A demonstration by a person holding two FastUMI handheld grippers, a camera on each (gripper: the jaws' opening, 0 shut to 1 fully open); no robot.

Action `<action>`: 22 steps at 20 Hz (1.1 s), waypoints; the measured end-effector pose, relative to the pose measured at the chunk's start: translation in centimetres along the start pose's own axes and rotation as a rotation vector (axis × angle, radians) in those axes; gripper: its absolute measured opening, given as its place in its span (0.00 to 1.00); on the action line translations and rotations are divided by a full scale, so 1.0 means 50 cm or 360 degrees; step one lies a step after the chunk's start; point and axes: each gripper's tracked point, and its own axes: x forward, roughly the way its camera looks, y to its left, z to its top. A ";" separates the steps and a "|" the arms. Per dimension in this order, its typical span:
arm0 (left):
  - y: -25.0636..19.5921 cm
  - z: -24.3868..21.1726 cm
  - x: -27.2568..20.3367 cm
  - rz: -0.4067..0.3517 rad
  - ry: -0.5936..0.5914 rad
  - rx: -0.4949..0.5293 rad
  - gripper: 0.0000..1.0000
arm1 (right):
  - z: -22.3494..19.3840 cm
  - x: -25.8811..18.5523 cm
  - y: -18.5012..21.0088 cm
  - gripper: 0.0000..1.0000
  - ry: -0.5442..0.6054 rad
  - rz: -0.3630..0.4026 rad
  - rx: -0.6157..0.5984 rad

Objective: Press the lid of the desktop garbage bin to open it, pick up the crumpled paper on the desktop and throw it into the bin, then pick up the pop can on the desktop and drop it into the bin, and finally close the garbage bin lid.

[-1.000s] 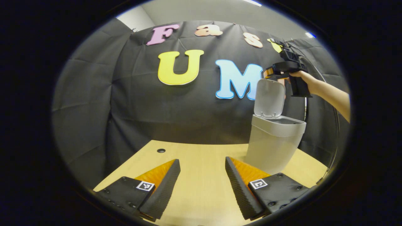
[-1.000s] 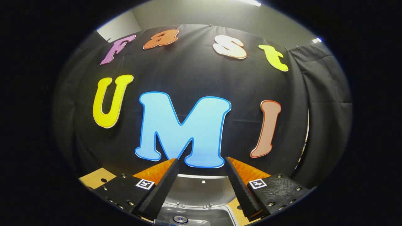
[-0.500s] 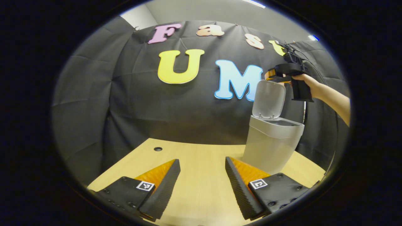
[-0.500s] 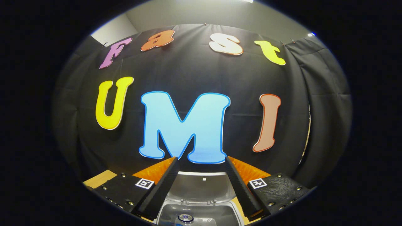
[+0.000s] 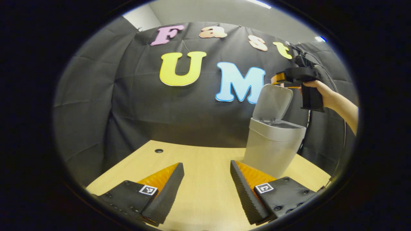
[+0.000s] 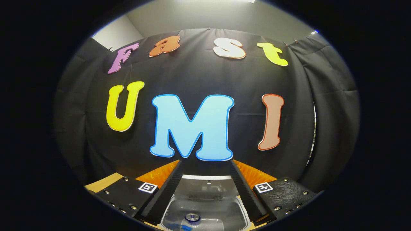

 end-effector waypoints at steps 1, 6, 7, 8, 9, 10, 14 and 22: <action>-0.011 -0.001 -0.001 -0.0012 -0.0002 0.0009 0.95 | -0.007 -0.007 0.000 0.94 0.0005 0.0012 0.0022; -0.032 -0.004 -0.008 -0.0050 0.0006 0.0027 0.94 | -0.038 -0.039 0.002 0.95 0.0058 0.0043 0.0066; -0.034 -0.005 -0.010 -0.0054 0.0007 0.0029 0.95 | -0.050 -0.047 0.003 0.95 0.0077 0.0042 0.0062; -0.038 -0.004 -0.009 -0.0058 0.0009 0.0031 0.95 | -0.060 -0.054 0.004 0.95 0.0091 0.0041 0.0059; -0.040 -0.007 -0.008 -0.0063 0.0010 0.0033 0.95 | -0.069 -0.059 0.006 0.95 0.0100 0.0039 0.0057; -0.040 -0.005 -0.010 -0.0068 0.0011 0.0037 0.94 | -0.079 -0.063 0.007 0.95 0.0110 0.0040 0.0058; -0.040 -0.009 -0.010 -0.0078 0.0016 0.0050 0.95 | -0.142 -0.068 0.012 0.95 0.0227 0.0045 0.0059; -0.020 -0.014 0.000 -0.0062 0.0036 0.0066 0.94 | -0.259 -0.050 0.011 0.95 0.0336 0.0016 0.0067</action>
